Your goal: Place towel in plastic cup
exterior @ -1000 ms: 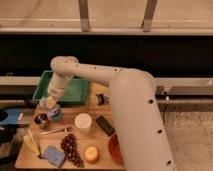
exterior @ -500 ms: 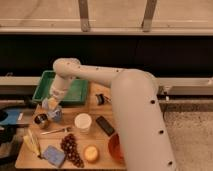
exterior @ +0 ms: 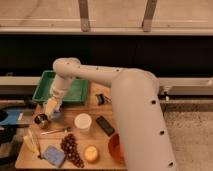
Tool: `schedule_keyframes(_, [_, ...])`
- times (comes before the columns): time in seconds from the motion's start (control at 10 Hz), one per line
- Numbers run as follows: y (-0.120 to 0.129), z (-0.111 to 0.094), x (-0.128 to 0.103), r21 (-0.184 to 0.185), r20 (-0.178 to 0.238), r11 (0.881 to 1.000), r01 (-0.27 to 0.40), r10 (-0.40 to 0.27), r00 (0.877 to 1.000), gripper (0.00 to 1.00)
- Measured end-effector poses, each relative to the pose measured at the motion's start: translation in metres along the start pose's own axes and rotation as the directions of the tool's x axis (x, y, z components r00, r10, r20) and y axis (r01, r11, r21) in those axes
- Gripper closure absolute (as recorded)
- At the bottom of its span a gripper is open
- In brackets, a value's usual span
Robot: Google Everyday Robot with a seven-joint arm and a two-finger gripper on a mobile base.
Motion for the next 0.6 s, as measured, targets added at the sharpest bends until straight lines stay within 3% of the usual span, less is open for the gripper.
schedule_keyframes(0.2, [-0.006,-0.025,0.0,0.089,-0.006,0.996,-0.01,0.01,1.0,0.28])
schedule_keyframes(0.3, [-0.016,-0.052,0.007,0.171,-0.005,0.985,-0.04,0.041,0.999,0.28])
schedule_keyframes(0.5, [-0.033,-0.08,0.027,0.259,0.012,0.96,-0.108,0.109,0.994,0.28])
schedule_keyframes(0.6, [-0.042,-0.097,0.047,0.31,0.028,0.936,-0.165,0.164,0.986,0.28])
